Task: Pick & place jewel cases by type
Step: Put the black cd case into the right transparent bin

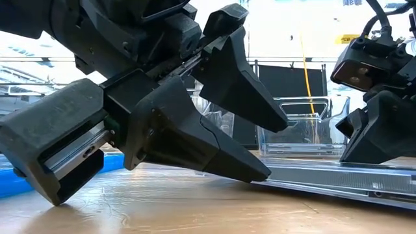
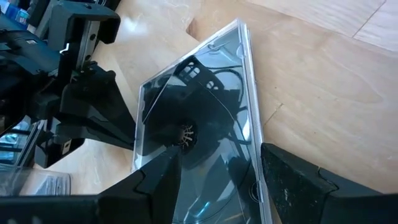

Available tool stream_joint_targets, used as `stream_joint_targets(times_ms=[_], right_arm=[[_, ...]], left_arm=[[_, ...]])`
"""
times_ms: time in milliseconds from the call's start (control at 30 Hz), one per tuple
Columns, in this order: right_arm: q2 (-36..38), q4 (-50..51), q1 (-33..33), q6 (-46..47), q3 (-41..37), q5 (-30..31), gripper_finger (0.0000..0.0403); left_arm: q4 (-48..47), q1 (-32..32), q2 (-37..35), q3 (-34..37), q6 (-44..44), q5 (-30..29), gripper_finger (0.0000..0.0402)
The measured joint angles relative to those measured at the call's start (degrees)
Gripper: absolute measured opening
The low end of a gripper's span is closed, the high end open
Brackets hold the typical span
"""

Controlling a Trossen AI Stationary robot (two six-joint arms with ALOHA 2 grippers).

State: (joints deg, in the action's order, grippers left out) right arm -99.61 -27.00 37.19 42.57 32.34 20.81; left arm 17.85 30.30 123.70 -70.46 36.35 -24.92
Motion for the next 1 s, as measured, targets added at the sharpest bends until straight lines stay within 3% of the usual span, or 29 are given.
stream_joint_targets(times_ms=[433, 700, 1000], right_arm=[[-0.01, -0.98, -0.07, 1.5, 0.15, -1.24, 0.0005], [-0.02, -1.58, -0.04, 1.44, 0.15, -1.54, 0.0004], [0.0, -1.46, 0.02, -0.08, 0.15, -1.09, 0.0004]], left_arm=[[-7.94, -0.5, -0.37, -0.31, -0.74, 8.28, 0.022], [-4.39, -0.3, -0.28, -0.17, 2.61, 3.25, 0.0221], [-2.94, -0.18, -0.24, -0.15, 8.13, 1.59, 0.0221]])
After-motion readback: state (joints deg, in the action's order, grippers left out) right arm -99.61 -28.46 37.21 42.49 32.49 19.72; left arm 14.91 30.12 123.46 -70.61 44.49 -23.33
